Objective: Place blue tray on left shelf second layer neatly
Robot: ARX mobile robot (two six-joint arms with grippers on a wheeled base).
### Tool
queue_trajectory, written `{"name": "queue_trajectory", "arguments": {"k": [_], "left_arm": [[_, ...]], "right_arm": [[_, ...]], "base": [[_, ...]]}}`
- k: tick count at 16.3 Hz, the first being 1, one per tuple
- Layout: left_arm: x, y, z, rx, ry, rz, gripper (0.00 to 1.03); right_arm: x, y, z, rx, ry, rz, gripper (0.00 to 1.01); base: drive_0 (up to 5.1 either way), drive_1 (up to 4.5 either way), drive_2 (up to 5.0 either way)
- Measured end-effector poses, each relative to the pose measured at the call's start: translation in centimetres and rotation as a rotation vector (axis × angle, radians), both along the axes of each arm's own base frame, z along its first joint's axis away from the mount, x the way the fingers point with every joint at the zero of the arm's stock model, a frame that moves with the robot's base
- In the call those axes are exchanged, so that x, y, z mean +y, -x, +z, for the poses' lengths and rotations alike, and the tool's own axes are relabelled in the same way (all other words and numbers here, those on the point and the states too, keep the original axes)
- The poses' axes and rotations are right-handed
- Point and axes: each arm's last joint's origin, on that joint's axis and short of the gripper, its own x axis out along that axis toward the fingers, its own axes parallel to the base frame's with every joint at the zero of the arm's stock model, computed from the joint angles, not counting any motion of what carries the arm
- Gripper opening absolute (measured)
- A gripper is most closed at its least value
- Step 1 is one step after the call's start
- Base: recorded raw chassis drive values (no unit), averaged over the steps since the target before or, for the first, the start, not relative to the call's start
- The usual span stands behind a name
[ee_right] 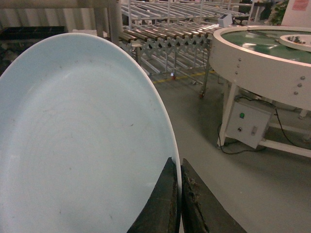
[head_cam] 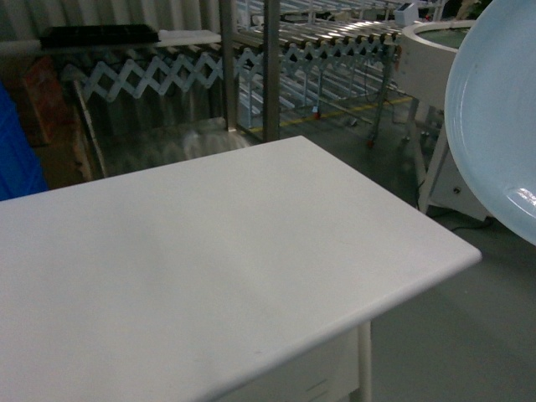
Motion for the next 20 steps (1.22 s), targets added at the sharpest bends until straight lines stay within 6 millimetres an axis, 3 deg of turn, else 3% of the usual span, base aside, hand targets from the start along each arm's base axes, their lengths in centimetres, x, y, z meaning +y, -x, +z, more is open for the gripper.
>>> {"name": "queue_trajectory", "arguments": {"k": [3, 11, 20], "left_arm": [[0.00, 0.00, 0.00, 0.000, 0.000, -0.002, 0.98], [0.00, 0.00, 0.02, -0.002, 0.000, 0.000, 0.98], [0.00, 0.00, 0.03, -0.003, 0.000, 0.001, 0.98]], "right_arm": [[-0.01, 0.00, -0.02, 0.002, 0.000, -0.001, 0.02], [-0.02, 0.00, -0.02, 0.000, 0.000, -0.003, 0.02], [-0.01, 0.00, -0.05, 0.003, 0.000, -0.001, 0.02]], "base": [[2.3, -4.75, -1.9], [-1.6, -1.59, -1.6], [2.9, -5.72, -2.0]]}}
